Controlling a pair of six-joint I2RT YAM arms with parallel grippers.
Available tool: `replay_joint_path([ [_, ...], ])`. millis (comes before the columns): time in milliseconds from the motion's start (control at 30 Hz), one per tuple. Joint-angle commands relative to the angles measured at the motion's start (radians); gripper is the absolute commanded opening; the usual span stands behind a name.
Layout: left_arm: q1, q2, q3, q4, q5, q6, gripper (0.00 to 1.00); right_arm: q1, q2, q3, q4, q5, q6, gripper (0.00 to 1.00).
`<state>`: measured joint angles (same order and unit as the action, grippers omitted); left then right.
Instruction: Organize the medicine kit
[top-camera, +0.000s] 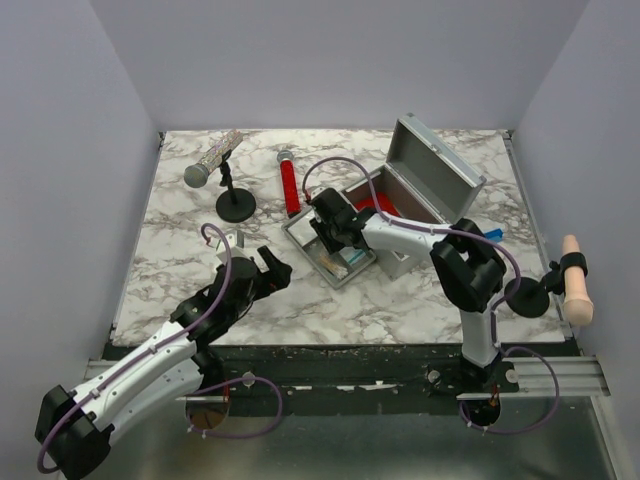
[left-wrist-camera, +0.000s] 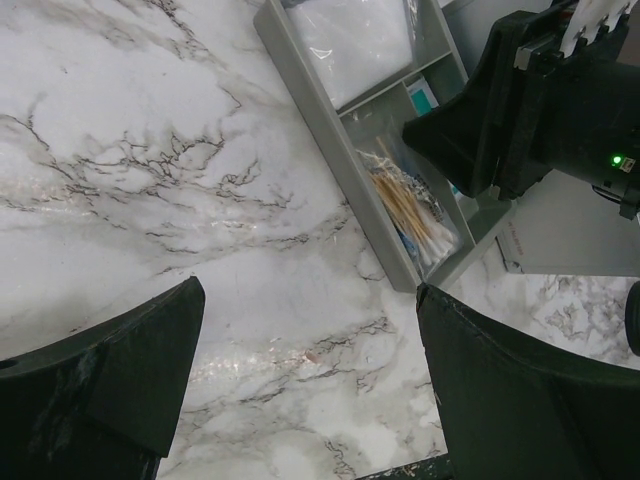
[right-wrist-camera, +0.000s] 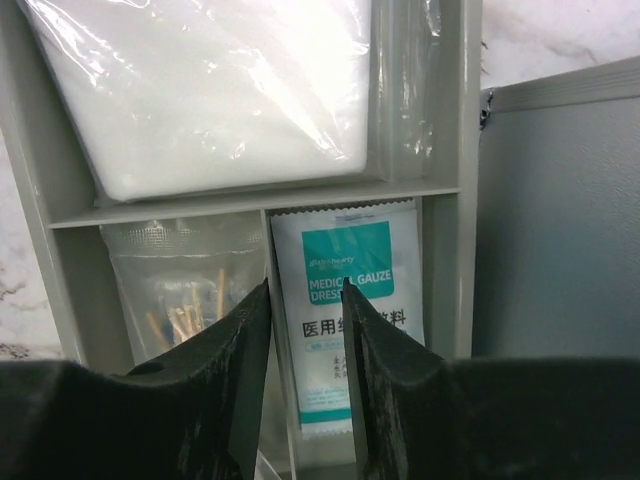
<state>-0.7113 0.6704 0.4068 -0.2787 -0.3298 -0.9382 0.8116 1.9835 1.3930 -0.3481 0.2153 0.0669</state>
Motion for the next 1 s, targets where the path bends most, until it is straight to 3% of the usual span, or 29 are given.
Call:
replay_joint_path([
  [0, -0.005, 0.008, 0.026, 0.009, -0.006, 0.013, 0.98, -0.002, 0.055, 0.041, -0.04, 0.003, -0.001, 0.4],
  [100, -0.005, 0.001, 0.023, 0.012, -0.006, 0.013, 0.98, -0.002, 0.058, 0.029, -0.043, -0.005, -0.001, 0.21],
  [267, -0.005, -0.011, 0.018, 0.006, -0.008, 0.012, 0.98, 0.0, -0.004, 0.003, -0.042, -0.002, 0.002, 0.01],
  [433, -0.005, -0.038, 0.029, -0.011, -0.023, 0.013, 0.98, 0.006, -0.149, 0.008, -0.055, -0.048, 0.017, 0.01],
  [533, -0.005, -0.066, 0.033, -0.017, -0.041, 0.015, 0.98, 0.012, -0.225, 0.029, -0.068, -0.171, 0.004, 0.01],
  [700, -0.005, -0.124, 0.003, 0.019, -0.041, 0.006, 0.98, 0.012, -0.285, 0.147, -0.195, -0.243, 0.008, 0.01],
  [867, -0.005, -0.195, -0.014, 0.039, -0.044, -0.005, 0.98, 0.011, -0.328, 0.26, -0.304, -0.223, -0.004, 0.01],
  [967, -0.004, -0.206, -0.014, 0.039, -0.046, -0.007, 0.98, 0.009, -0.331, 0.328, -0.389, -0.118, -0.019, 0.01],
])
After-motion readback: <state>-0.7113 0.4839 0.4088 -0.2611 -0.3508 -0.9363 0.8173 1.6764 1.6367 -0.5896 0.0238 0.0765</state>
